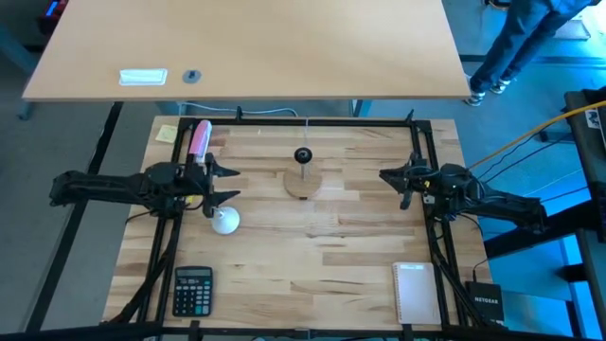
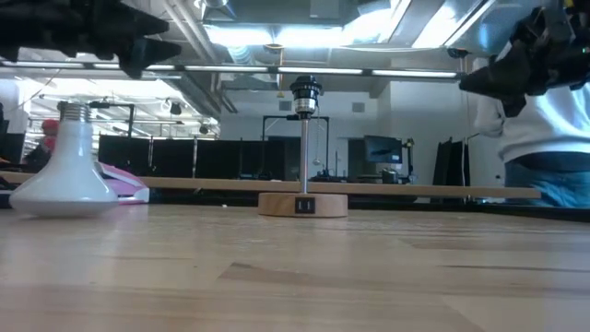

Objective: Screw lightbulb
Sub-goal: Return to Home Position

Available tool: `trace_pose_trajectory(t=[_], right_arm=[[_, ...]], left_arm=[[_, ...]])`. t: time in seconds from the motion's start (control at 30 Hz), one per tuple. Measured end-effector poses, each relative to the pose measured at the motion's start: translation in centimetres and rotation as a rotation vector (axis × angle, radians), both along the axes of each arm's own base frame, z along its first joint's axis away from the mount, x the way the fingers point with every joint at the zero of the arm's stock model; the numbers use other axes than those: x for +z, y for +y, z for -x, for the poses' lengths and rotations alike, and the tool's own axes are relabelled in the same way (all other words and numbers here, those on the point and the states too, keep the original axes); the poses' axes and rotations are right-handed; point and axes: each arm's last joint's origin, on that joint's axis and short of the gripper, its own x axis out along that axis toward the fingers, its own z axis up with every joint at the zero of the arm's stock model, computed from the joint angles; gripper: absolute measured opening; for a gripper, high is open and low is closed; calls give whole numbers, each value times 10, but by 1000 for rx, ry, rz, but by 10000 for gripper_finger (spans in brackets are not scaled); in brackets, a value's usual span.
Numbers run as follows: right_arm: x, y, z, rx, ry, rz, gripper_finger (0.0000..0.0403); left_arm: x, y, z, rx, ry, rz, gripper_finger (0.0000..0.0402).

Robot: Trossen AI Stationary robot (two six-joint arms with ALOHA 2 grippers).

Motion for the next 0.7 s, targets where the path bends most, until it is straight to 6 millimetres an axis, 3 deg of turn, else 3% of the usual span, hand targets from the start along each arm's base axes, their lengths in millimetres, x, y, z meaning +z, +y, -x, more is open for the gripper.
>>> trace_pose_trajectory(t=[0.2, 0.43, 0.7], right_arm=[[-19, -1, 0, -42, 11, -18, 63], [-26, -1, -1, -32, 15, -17, 63], [-28, -1, -1, -22, 24, -21, 63]], left_arm=[[-15, 0, 16, 0, -5, 35, 265], [-37, -1, 28, -3, -96, 38, 265], [-45, 0, 28, 1, -59, 62, 265]])
